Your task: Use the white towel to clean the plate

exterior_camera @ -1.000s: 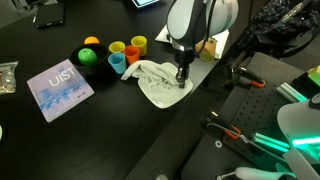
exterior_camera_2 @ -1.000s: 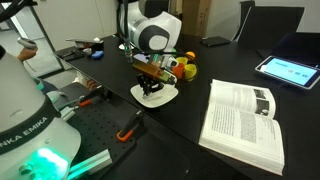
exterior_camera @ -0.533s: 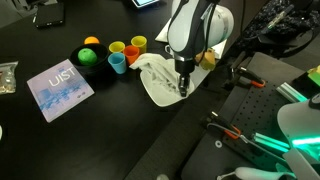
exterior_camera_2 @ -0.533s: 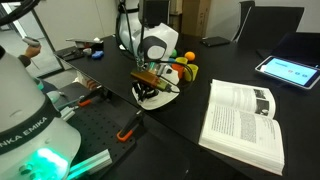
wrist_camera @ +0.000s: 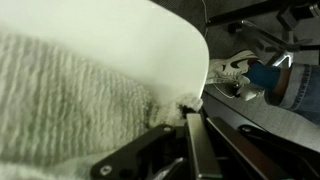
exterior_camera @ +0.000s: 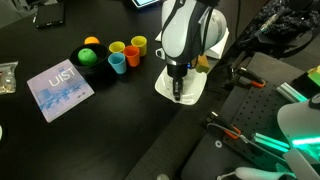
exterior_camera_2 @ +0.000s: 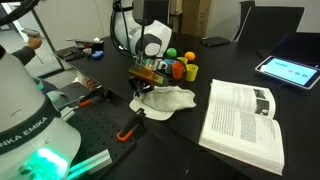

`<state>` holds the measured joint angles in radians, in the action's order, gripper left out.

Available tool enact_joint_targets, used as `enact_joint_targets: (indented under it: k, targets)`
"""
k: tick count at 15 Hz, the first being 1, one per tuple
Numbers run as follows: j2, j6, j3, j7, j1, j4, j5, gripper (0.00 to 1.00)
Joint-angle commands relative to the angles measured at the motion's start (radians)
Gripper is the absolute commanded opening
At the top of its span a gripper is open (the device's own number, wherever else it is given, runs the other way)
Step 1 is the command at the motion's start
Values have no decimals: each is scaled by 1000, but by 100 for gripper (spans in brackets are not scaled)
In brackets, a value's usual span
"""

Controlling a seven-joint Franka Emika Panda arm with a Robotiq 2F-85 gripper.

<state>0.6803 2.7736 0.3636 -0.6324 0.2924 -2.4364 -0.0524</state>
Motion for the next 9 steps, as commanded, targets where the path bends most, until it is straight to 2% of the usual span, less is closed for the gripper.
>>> enact_joint_targets:
  k: [1,9]
  targets:
    - [46,17,17,-29,-25,35,34,1]
    - [56,19,68,-87,-113,151,107,1]
